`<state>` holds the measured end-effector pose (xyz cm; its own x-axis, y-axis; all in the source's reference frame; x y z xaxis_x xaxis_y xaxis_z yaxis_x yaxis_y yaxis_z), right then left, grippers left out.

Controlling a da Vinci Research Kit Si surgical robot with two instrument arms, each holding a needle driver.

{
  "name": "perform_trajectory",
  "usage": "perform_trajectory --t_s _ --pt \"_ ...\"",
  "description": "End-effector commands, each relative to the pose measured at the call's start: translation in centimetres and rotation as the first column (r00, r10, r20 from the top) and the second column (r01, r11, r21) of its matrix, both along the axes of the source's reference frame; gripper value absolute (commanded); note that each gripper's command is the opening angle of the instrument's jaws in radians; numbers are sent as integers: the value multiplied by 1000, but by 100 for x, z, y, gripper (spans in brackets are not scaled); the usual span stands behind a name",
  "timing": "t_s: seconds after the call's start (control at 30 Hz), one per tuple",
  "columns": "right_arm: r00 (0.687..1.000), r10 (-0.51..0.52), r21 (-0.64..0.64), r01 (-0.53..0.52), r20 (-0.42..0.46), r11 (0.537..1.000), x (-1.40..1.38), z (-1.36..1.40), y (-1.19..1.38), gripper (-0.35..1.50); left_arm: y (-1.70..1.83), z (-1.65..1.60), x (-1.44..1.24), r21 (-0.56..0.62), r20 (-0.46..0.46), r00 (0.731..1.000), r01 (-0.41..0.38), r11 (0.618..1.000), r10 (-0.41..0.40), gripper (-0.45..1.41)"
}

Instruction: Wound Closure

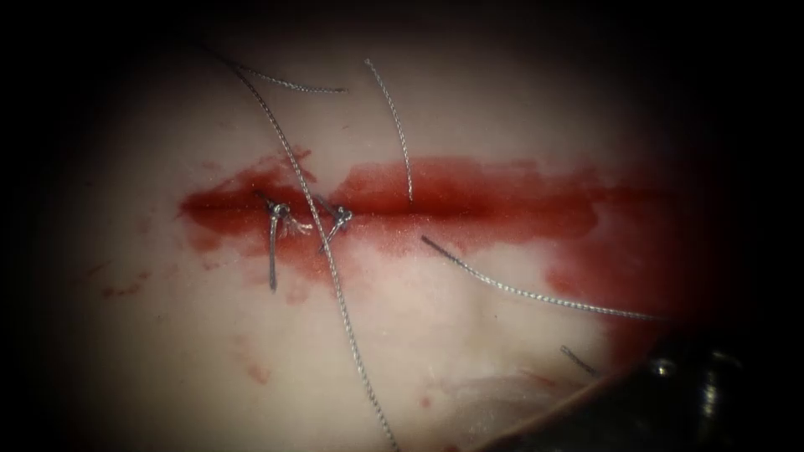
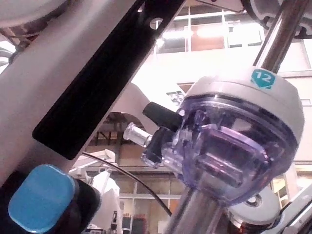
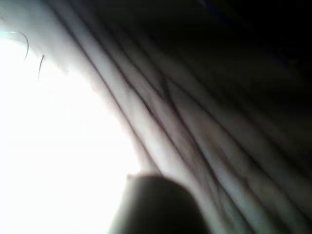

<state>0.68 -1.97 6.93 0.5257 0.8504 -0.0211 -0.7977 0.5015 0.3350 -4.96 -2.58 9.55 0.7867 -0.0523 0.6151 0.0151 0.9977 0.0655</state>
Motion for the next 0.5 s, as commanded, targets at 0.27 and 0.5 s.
perform_trajectory --t_s 0.27,0.5 --pt "1000 5 -9 -5 -2 1000 9 0 10 116 5 -4 5 5 -2 999 34 999 -34 -45" --pt "1000 9 -14 -9 0 1000 12 2 6 125 3 3 -6 -142 -42 999 22 990 -28 68"
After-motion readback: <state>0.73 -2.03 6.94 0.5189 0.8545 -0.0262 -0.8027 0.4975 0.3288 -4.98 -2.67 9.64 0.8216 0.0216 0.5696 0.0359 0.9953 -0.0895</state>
